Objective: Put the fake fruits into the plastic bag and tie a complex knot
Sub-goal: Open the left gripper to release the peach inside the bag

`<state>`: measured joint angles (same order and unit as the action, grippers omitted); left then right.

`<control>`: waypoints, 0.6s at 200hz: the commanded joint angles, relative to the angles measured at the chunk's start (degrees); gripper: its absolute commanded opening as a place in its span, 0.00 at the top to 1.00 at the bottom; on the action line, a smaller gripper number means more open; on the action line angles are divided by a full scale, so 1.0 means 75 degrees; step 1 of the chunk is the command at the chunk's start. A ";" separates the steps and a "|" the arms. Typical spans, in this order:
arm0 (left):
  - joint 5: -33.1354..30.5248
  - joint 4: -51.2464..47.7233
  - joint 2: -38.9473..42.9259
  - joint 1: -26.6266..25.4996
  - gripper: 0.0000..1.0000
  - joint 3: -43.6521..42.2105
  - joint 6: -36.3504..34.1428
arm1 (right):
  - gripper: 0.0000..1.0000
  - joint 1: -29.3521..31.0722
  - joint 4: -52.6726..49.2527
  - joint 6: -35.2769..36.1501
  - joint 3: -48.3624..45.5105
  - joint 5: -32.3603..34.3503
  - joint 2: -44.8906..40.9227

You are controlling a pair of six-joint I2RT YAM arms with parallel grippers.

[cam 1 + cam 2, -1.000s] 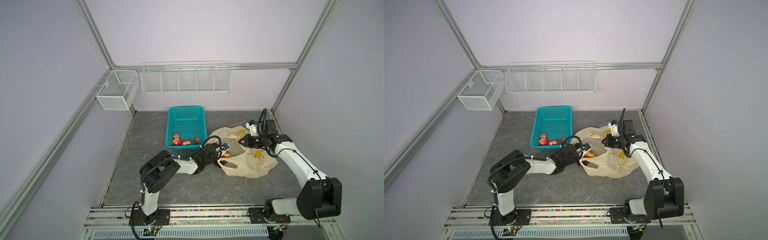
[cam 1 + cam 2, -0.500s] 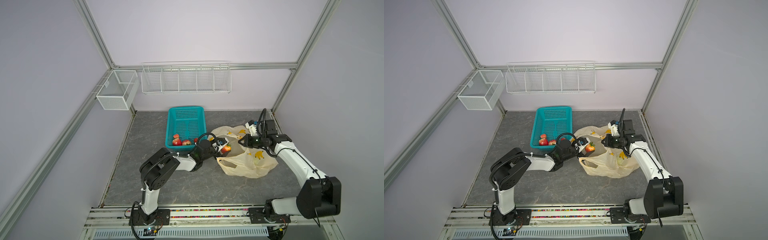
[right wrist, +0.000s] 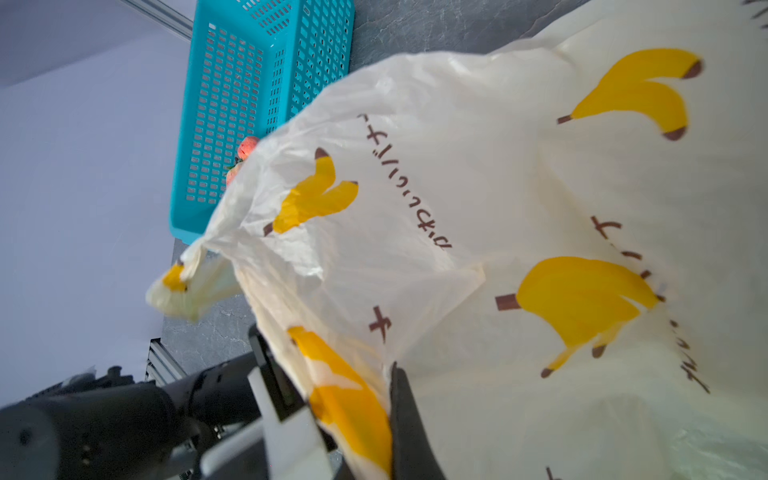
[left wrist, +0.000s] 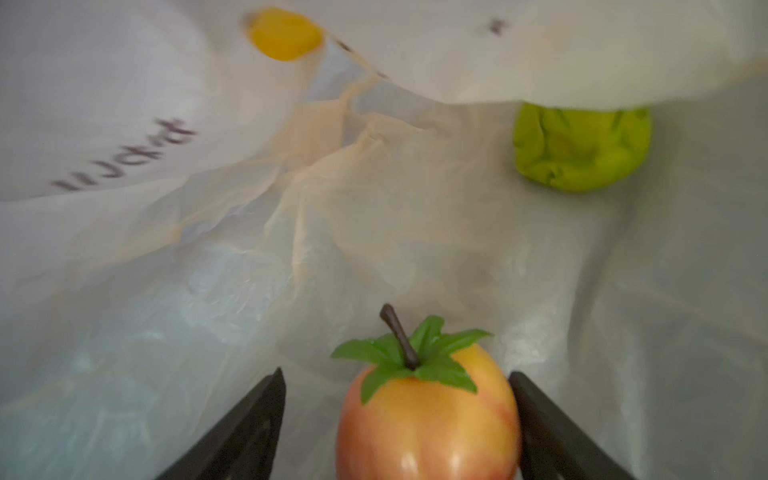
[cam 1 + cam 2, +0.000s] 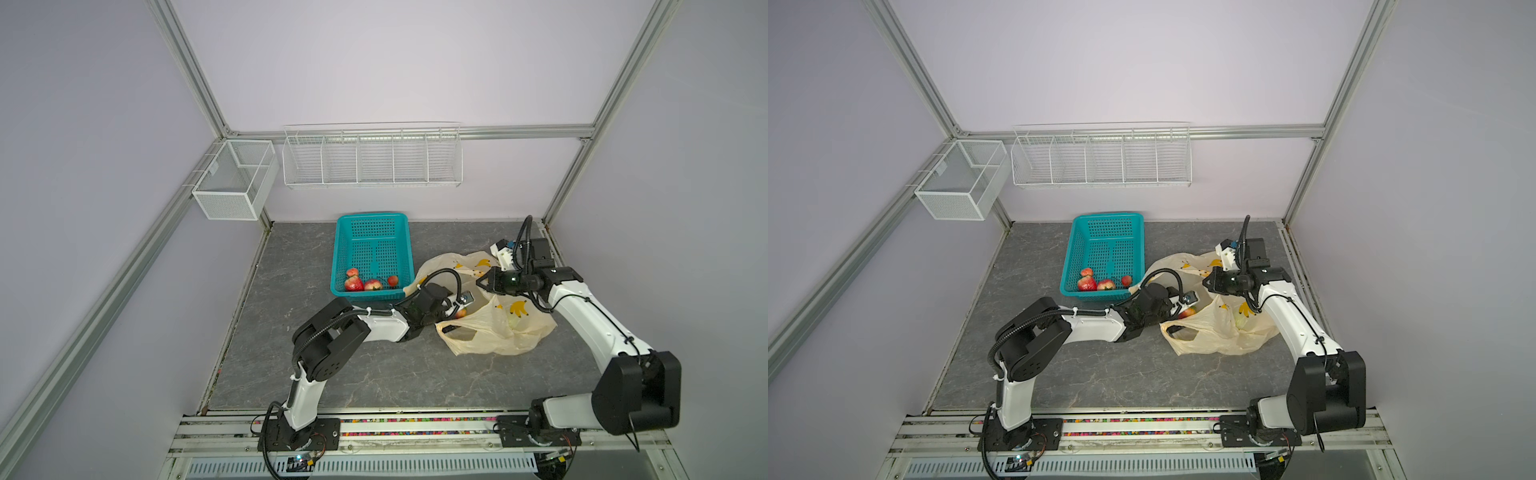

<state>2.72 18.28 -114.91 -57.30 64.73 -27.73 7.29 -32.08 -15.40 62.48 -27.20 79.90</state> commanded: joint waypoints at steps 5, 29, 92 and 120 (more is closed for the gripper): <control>-0.0768 -0.1618 -0.0088 -0.0162 0.17 0.0472 -0.0726 | 0.93 -0.0043 0.0022 0.0104 0.0130 -0.0074 0.0050; -0.1046 -0.2540 -0.0075 -0.0165 0.15 0.0840 -0.0286 | 0.93 -0.0046 -0.0025 0.0117 0.0096 -0.0056 -0.0020; -0.1062 -0.3487 -0.0075 -0.0165 0.10 0.0590 0.0404 | 0.93 -0.0047 -0.0099 0.0145 0.0094 -0.0041 -0.0072; -0.0720 -0.3005 0.0208 -0.0165 0.09 0.0177 0.0686 | 0.93 -0.0045 -0.0109 0.0144 0.0061 -0.0027 -0.0119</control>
<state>-4.91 -2.81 -114.52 -58.50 69.36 -24.69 7.20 -32.14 -15.38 62.48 -27.20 79.90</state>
